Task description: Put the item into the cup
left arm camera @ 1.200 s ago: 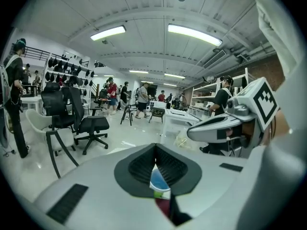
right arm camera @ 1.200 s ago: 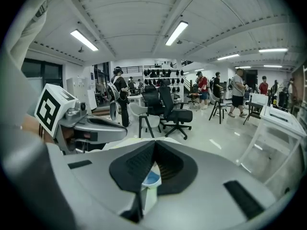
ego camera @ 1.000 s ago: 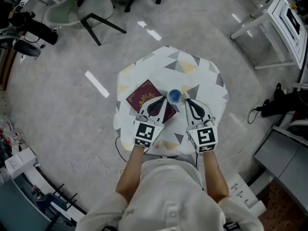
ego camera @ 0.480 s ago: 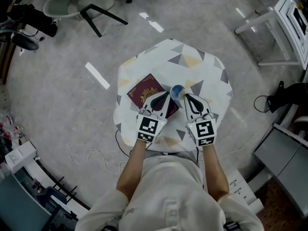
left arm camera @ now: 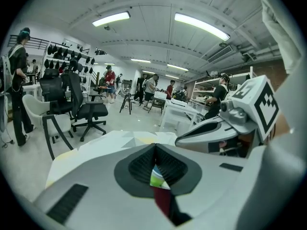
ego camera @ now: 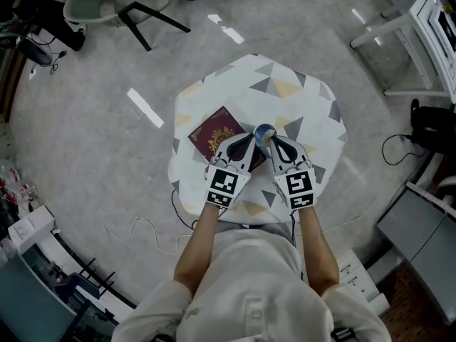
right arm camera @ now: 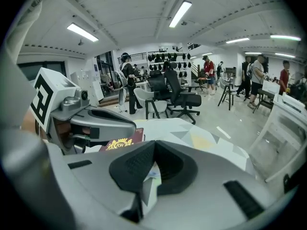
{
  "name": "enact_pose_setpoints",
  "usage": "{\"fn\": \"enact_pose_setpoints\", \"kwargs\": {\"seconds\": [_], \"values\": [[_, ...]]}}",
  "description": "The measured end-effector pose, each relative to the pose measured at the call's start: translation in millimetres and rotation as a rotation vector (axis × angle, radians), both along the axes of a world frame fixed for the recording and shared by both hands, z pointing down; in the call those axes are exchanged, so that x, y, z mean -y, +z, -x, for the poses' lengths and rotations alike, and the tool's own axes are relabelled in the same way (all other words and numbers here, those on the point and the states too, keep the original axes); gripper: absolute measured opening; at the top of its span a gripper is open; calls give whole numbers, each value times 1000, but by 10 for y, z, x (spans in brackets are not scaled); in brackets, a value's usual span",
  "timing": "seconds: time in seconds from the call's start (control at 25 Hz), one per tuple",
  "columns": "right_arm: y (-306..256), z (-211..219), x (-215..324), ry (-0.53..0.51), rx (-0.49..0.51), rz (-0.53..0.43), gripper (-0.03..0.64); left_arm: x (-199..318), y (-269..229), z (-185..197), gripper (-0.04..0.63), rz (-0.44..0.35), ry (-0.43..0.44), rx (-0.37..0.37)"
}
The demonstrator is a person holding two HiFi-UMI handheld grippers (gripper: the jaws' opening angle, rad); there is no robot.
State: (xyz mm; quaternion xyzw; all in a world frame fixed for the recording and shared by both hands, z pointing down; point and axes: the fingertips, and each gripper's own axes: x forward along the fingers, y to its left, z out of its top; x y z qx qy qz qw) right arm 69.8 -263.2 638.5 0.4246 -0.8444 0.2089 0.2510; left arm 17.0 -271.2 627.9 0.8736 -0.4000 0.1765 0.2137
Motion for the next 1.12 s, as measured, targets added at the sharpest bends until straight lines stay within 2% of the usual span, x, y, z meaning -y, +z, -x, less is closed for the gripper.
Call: {"fn": "enact_pose_setpoints", "kwargs": {"seconds": [1.12], "values": [[484, 113, 47, -101, -110, 91, 6, -20, 156, -74, 12, 46, 19, 13]]}}
